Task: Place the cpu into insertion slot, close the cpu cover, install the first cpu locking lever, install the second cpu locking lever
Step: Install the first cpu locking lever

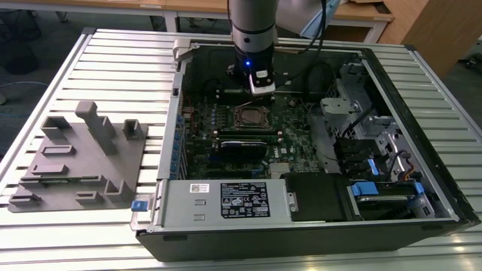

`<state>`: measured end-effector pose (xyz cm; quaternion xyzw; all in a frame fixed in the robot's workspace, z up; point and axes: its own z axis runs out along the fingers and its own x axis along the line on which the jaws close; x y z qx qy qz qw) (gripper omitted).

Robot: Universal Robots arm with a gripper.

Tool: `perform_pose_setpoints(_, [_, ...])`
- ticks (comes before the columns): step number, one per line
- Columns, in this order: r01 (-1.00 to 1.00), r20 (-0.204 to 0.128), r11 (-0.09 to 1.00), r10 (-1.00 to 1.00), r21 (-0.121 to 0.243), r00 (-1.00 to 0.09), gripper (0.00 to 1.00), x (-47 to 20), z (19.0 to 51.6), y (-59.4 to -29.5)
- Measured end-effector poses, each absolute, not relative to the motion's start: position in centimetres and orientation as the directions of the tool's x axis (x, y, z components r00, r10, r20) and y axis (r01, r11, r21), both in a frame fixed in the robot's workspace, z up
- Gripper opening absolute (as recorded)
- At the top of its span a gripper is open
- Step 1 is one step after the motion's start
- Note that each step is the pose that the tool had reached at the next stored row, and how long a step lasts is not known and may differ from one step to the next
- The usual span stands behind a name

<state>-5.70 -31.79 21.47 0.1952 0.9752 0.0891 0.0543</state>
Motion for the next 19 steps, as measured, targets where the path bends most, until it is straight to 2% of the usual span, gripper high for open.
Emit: perform_pose_setpoints(19, [0.394,-0.076,0.901,0.413,0.183,-0.908,0.10,-5.7,20.4,-31.5])
